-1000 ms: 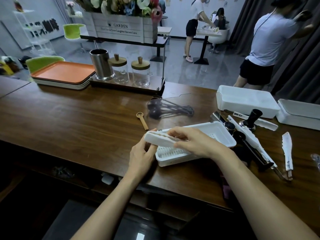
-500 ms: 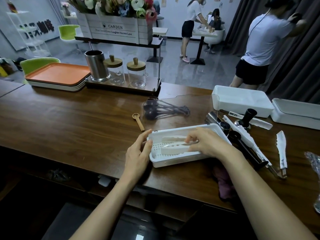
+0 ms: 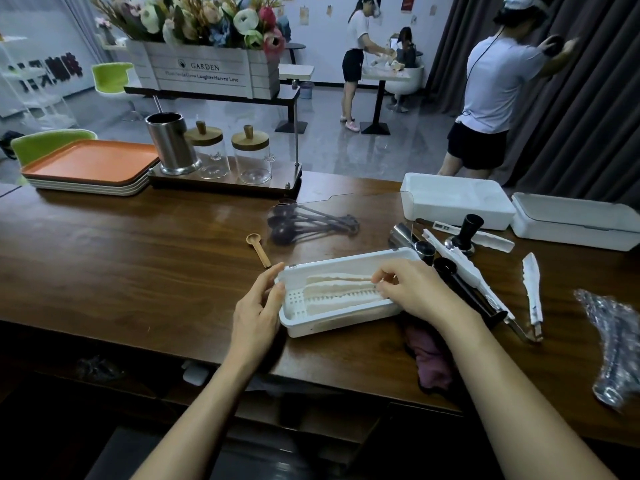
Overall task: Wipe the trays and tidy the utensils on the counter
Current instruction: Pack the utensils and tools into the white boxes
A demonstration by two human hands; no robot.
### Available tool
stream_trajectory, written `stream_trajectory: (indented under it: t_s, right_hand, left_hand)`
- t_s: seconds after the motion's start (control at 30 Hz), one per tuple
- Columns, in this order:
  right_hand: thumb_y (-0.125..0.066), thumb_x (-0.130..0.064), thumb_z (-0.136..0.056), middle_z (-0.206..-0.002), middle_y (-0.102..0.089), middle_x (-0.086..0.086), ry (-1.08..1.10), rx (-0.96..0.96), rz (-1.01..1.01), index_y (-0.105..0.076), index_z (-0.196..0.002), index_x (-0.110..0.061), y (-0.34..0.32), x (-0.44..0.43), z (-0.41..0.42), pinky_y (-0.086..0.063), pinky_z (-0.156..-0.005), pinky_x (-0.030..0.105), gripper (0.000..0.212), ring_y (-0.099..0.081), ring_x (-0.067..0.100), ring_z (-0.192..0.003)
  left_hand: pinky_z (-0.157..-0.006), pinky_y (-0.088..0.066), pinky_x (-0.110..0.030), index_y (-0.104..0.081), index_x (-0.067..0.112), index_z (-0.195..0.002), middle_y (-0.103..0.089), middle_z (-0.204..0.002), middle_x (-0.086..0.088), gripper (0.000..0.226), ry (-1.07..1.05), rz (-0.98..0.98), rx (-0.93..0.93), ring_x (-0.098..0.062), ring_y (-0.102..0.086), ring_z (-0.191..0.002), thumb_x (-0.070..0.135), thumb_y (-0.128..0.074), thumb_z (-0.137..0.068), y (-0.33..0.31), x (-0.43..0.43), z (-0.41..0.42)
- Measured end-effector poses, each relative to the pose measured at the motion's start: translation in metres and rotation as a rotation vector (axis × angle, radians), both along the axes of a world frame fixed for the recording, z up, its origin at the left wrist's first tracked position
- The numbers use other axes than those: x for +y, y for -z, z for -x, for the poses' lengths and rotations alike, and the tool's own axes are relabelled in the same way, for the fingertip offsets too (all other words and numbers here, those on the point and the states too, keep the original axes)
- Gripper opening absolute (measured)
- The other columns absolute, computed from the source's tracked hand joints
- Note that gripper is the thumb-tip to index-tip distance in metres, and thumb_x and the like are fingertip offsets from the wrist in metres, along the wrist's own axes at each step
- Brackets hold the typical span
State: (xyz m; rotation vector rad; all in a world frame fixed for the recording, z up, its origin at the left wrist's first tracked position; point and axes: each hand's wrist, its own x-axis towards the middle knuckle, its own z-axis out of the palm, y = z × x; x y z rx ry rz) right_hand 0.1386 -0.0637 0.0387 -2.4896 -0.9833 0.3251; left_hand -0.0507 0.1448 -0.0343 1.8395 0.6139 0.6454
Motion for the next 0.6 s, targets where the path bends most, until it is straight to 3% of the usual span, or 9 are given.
stream_trajectory:
  t_s: [0.2, 0.27, 0.37, 0.5, 0.6]
  right_hand:
    - [-0.062, -0.024, -0.096, -0.101, -0.073, -0.014, 0.221, -0.223, -0.363, -0.075, -0.104, -0.028, -0.003, -0.061, 0.01, -0.049, -0.081, 0.028, 0.016, -0.063, 0.006, -0.092]
    - [-0.062, -0.025, -0.097, -0.105, -0.074, -0.009, 0.384, -0.283, -0.385, -0.075, -0.105, -0.027, 0.0, -0.093, 0.003, -0.05, -0.08, 0.032, 0.016, -0.065, 0.013, -0.095]
    - [-0.059, -0.026, -0.099, -0.118, -0.07, 0.001, 0.596, -0.298, -0.261, -0.071, -0.116, -0.022, 0.012, -0.134, -0.014, -0.045, -0.081, 0.032, 0.021, -0.063, 0.022, -0.107]
    - [-0.063, -0.045, -0.095, -0.152, -0.045, 0.013, 0.746, -0.147, -0.072, -0.039, -0.152, -0.014, 0.033, -0.16, -0.042, -0.039, -0.108, 0.045, 0.069, -0.044, 0.035, -0.137]
    - [-0.067, -0.06, -0.086, -0.161, -0.028, 0.021, 0.786, -0.009, 0.015, -0.008, -0.16, -0.015, 0.038, -0.16, -0.058, -0.035, -0.114, 0.049, 0.105, -0.033, 0.04, -0.145]
  left_hand:
    - [-0.095, -0.054, -0.038, -0.061, 0.044, -0.135, -0.067, -0.125, 0.025, 0.04, 0.027, 0.025, -0.04, 0.001, -0.062, -0.115, 0.053, -0.053, -0.097, 0.005, 0.007, 0.001]
    - [-0.097, -0.052, -0.036, -0.063, 0.039, -0.135, -0.068, -0.127, 0.017, 0.034, 0.022, 0.018, -0.057, 0.001, -0.062, -0.117, 0.044, -0.056, -0.103, 0.007, 0.007, -0.001]
    - [-0.092, -0.048, -0.023, -0.062, 0.031, -0.139, -0.066, -0.123, 0.025, 0.034, 0.037, 0.018, -0.065, 0.013, -0.059, -0.113, 0.033, -0.054, -0.105, 0.005, 0.004, -0.005]
    - [-0.088, -0.047, -0.022, -0.062, 0.032, -0.138, -0.067, -0.122, 0.019, 0.034, 0.046, 0.064, -0.077, 0.012, -0.061, -0.109, 0.032, -0.053, -0.106, 0.0, -0.003, -0.008]
    - [-0.088, -0.046, -0.02, -0.063, 0.034, -0.134, -0.067, -0.121, 0.022, 0.03, 0.037, 0.101, -0.094, 0.011, -0.062, -0.109, 0.03, -0.053, -0.106, -0.003, -0.007, -0.01]
